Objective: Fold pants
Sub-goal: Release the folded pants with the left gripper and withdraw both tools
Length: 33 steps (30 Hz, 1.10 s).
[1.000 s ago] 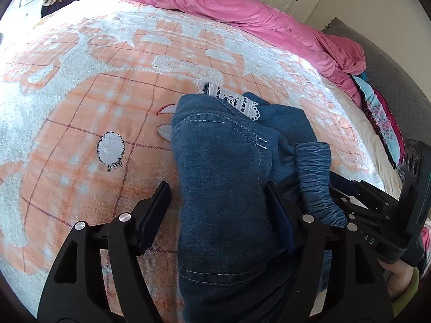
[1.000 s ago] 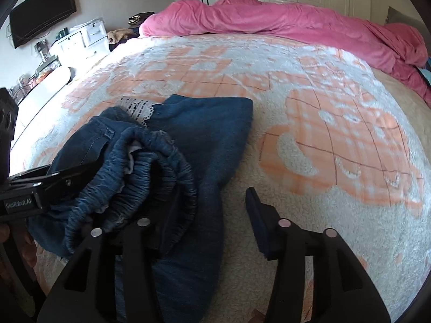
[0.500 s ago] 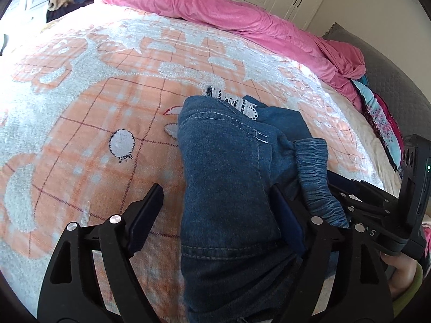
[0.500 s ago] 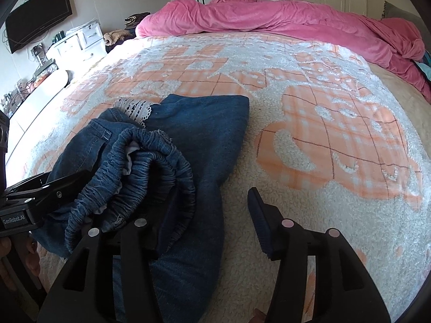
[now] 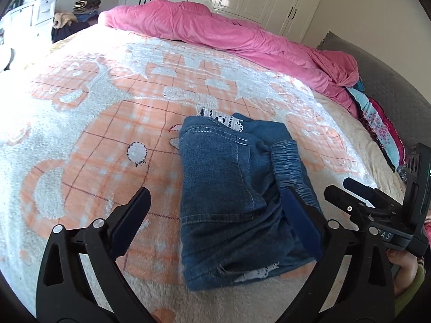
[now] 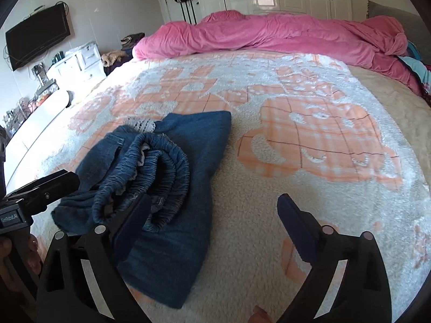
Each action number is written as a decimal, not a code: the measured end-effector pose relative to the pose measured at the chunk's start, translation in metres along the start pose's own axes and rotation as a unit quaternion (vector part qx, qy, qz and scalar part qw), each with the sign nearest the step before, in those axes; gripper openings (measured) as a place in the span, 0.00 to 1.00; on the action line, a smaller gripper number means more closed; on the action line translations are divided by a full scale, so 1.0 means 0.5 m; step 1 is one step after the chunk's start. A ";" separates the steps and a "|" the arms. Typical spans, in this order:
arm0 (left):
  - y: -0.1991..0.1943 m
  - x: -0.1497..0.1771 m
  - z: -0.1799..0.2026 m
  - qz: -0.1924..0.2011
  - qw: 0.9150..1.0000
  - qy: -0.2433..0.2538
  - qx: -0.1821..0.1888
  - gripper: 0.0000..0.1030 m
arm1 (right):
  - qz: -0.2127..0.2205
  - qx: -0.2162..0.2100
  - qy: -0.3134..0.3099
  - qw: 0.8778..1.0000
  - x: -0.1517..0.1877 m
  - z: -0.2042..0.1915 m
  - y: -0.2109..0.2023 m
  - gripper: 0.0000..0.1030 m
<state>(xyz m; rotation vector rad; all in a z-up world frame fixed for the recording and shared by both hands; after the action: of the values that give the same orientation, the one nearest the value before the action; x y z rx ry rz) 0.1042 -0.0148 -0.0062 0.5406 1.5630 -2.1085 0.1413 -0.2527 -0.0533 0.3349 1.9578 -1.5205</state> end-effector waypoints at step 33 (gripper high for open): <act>-0.178 0.121 0.060 0.043 0.998 0.032 -0.042 0.91 | 0.081 0.009 -0.032 0.996 0.101 -0.071 -0.221 0.95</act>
<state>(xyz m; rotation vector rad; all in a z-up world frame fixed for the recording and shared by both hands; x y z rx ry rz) 0.0023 -0.0291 0.0375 0.6395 1.6249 -1.9698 0.0301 -0.2617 0.0065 0.4362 1.8213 -1.4269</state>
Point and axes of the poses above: each gripper's, at about its wrist camera, not at the fingertips, and y roughly the way its jaws point, z to its right, x to its underside, the point moved 1 cm from there along y, roughly the way its jaws point, and after that the axes turned 10 degrees about -z, right-handed, at the moved point
